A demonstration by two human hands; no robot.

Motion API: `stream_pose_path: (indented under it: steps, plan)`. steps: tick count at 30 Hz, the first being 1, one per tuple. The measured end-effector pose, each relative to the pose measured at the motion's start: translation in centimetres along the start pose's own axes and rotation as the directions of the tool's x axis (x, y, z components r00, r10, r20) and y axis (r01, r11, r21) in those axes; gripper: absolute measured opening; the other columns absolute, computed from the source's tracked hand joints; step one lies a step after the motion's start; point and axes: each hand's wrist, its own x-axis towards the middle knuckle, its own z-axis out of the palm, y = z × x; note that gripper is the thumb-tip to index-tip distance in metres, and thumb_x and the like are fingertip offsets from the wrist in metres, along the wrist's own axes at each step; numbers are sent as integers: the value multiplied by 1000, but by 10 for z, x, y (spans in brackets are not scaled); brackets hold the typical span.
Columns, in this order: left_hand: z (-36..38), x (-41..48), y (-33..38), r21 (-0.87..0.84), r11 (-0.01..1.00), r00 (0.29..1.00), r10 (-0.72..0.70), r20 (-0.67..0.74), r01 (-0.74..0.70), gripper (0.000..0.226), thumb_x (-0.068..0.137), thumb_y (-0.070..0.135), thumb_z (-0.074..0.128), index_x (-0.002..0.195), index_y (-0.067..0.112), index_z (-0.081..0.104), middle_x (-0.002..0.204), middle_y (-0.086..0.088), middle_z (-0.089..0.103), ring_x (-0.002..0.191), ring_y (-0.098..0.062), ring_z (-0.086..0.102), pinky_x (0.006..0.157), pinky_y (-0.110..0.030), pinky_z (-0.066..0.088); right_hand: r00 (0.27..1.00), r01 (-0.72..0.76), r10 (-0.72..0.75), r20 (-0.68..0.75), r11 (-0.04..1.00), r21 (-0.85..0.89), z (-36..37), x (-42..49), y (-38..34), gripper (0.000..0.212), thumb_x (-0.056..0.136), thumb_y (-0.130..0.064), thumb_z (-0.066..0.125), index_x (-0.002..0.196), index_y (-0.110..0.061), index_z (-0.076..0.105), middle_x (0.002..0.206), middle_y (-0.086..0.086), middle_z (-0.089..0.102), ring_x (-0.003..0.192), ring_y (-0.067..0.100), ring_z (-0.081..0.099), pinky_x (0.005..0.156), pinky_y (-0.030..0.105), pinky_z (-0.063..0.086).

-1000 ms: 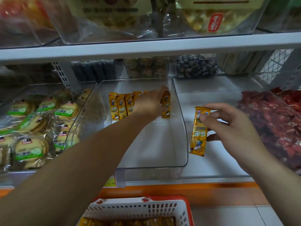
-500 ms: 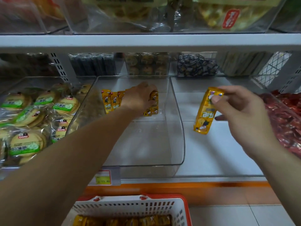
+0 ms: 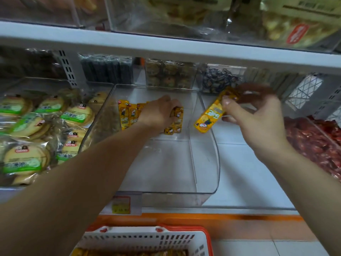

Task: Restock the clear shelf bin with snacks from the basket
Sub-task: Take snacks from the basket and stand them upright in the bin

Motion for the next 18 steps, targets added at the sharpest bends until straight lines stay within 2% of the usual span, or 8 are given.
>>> stream_pose_path:
  steps: [3,6,8,10,12,15,18]
  plan:
    - [0,-1,0,-19,1000,1000,-6,-5,6,42,93,32,70,133,26,61,121,-6,59,103,-33,64,79,-38,51,993,3,22,120,978,-206,18,23,8,31,88,-12,73,116,-20,61,93,-2,68,83,23,70,73,46,61]
    - [1,-1,0,1,1000,999,-10,-32,10,39,93,34,70,129,25,61,116,-5,59,99,-32,64,74,-34,49,974,67,30,223,908,-415,28,47,15,14,88,-14,68,102,-13,67,96,8,69,88,31,68,81,52,56]
    - [1,-1,-1,0,1000,999,-10,-42,10,38,93,35,70,129,26,60,115,-3,59,99,-30,64,76,-34,52,970,72,57,235,859,-507,29,55,17,13,83,-21,71,91,-14,65,88,9,70,83,31,69,77,49,56]
    - [1,-1,-1,-21,1000,999,-13,-37,12,40,93,35,71,131,31,59,118,-1,59,101,-27,64,81,-35,54,977,45,73,202,851,-523,25,55,17,18,76,-26,78,81,-19,61,81,7,70,77,28,69,69,41,56]
    - [1,0,-1,-27,1000,999,-13,-31,13,39,93,35,71,131,32,59,119,-1,59,103,-27,64,82,-36,55,978,62,50,202,855,-515,19,47,18,29,72,-29,84,76,-23,56,74,3,67,69,21,65,58,31,49]
    - [1,0,-2,-27,1000,999,-11,-32,10,38,93,34,70,130,31,59,121,-1,59,105,-28,64,82,-35,53,959,48,83,271,894,-445,9,35,19,39,71,-29,85,95,-30,54,83,0,68,61,17,67,55,29,50]
    - [2,1,-2,-17,1000,999,-6,-33,5,39,94,34,70,131,30,59,121,-2,59,104,-28,64,82,-34,52,903,-26,227,365,876,-481,-4,30,25,69,74,-11,76,129,-40,48,98,3,66,63,21,69,60,31,54]
